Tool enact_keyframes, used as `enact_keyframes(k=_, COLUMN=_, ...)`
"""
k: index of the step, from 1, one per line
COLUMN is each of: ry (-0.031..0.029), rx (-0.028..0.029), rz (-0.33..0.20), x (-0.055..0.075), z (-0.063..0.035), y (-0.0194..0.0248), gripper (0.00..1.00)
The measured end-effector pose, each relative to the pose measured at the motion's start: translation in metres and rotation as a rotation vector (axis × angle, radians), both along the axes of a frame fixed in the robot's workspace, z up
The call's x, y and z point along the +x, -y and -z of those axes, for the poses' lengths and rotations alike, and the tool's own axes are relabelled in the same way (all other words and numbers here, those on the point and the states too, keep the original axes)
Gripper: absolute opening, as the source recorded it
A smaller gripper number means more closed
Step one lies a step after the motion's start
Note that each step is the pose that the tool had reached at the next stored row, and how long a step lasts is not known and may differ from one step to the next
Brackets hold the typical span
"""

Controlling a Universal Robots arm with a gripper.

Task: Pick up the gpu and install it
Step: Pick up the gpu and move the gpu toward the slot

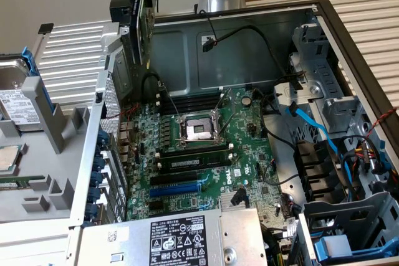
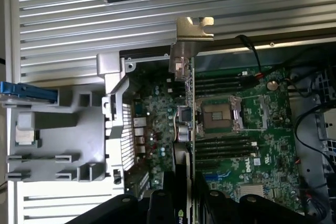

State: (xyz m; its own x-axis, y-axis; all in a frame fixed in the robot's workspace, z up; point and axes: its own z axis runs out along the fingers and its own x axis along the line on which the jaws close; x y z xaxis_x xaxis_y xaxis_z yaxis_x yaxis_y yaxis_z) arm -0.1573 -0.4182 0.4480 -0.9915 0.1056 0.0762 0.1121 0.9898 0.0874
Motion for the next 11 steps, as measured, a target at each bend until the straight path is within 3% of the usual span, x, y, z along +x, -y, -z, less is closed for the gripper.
enact_keyframes(k=7, ry=0.0015, rx=-0.005, rz=0.0, x=0.026, z=0.0088, y=0.0, gripper=0.27)
enact_keyframes(k=11, ry=0.0015, rx=-0.005, rz=0.0, x=0.027, z=0.0094, y=0.0, gripper=0.27)
